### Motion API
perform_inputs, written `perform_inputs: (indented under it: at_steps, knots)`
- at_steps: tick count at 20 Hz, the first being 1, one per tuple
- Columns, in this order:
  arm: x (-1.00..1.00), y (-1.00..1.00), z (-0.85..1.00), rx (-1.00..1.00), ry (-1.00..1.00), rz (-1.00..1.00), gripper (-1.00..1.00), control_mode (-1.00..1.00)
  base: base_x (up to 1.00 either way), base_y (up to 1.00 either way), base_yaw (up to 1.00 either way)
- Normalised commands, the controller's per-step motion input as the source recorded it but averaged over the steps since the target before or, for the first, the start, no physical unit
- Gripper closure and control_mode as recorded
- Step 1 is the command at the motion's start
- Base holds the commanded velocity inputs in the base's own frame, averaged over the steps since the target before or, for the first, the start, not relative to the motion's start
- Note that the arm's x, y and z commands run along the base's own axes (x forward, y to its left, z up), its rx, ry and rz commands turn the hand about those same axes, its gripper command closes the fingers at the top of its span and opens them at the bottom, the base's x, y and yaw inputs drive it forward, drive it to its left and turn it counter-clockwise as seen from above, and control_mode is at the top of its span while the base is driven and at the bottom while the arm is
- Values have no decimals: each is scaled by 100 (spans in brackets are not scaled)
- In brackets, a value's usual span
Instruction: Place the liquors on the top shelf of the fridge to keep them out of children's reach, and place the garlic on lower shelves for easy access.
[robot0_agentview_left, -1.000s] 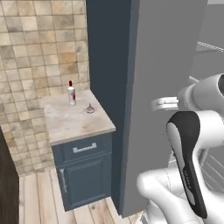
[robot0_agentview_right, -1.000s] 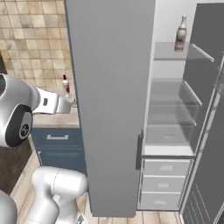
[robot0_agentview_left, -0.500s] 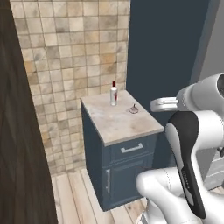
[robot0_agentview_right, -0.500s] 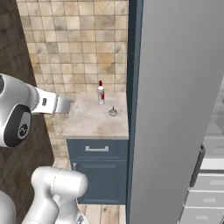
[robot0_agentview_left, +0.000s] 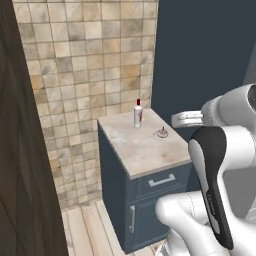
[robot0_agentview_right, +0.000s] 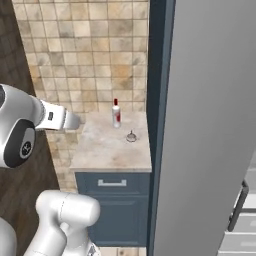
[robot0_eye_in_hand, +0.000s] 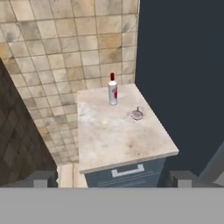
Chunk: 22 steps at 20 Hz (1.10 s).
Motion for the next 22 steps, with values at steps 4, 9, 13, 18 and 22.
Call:
perform_inputs:
  at_steps: [4, 9, 13, 18, 22]
  knots:
    - [0, 0, 0, 0, 0, 0, -100, 100, 43, 14, -5]
    - [0, 0, 0, 0, 0, 0, -100, 100, 39, 8, -5]
    - [0, 0, 0, 0, 0, 0, -100, 100, 33, 0, -7]
    - [9, 0, -16, 0, 0, -5, -100, -100, 16, 0, -6]
    - [20, 0, -48, 0, 0, -21, -100, -100, 0, 0, 0]
